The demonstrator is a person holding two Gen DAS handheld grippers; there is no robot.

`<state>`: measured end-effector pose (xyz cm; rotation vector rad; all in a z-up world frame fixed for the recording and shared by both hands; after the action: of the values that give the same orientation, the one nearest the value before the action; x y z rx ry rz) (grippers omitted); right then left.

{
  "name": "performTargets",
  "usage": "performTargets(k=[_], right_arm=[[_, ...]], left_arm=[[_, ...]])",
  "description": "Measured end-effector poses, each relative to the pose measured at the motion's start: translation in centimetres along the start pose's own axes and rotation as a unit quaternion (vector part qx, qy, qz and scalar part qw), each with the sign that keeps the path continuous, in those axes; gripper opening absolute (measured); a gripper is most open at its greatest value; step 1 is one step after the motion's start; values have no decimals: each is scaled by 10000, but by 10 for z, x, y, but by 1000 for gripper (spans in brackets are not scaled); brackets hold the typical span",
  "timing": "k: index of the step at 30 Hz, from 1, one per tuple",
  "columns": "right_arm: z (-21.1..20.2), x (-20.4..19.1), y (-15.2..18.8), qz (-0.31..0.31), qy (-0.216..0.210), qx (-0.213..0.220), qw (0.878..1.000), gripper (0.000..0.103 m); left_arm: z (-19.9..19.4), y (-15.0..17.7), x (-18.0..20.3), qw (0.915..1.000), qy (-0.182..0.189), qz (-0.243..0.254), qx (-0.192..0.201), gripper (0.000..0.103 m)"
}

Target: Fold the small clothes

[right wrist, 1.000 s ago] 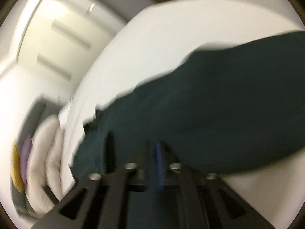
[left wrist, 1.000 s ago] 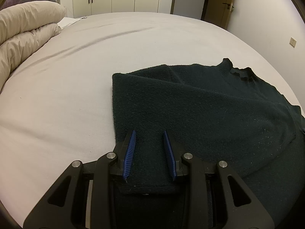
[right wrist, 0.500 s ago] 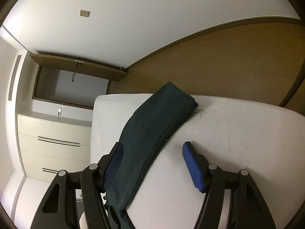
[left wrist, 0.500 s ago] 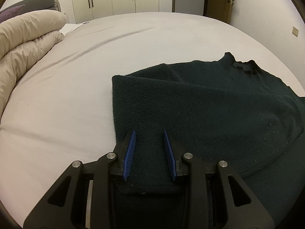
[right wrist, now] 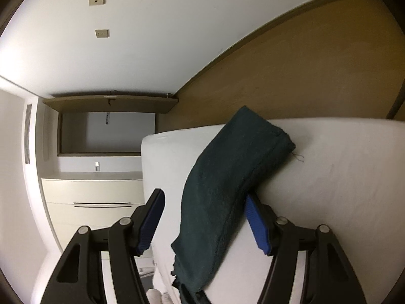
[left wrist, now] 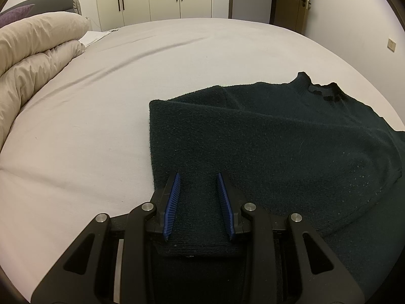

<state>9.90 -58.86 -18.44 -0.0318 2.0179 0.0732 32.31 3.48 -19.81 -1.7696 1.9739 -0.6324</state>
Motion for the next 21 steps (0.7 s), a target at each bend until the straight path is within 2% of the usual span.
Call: performTargets(k=[3, 5, 7, 9, 12, 15, 17, 18, 19, 21], right_arm=[[11, -7, -5, -203, 301, 27, 9993, 64], [26, -19, -14, -632, 613, 110, 9961, 62], [38, -17, -22, -760, 779, 161, 9939, 50], [46, -11, -28, -609, 815, 168, 9947, 26], [50, -14, -27, -800, 1006, 192, 9915, 16], [49, -33, -16, -1227, 1261, 317, 9839, 14], [49, -61, 0, -1698, 1385, 422, 9748, 14], [52, -75, 6, -1919, 1419, 464, 9700, 14], [57, -101, 24, -2340, 1454, 500, 9600, 14], [69, -135, 56, -2969, 1501, 482, 9418, 14]], left_arm=[[0, 0, 0, 10000, -14, 11, -4, 30], [0, 1, -1, 10000, -17, 13, -4, 30], [0, 0, -1, 10000, -22, 16, 0, 30], [0, 0, 0, 10000, -12, 9, 4, 30], [0, 0, 0, 10000, -2, 0, 1, 30], [-2, -2, -1, 10000, 65, -65, -35, 30], [-8, -7, -4, 9991, 252, -314, -120, 33], [-14, -9, -6, 9976, 435, -515, -153, 37], [-21, -10, -6, 9960, 594, -663, -121, 49], [-37, -14, -3, 9933, 791, -836, 42, 55]])
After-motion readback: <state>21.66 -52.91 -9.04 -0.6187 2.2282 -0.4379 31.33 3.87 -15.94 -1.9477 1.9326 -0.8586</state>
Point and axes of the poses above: each gripper's, at about its wrist camera, not at the fingertips, and z roughly the way its jaws point, x to its right, y to its underside, the point moved 6 cm from there along z, roughly the way its jaws point, and after that the axes turned 4 degrees about -x, right-handed, at the moved point
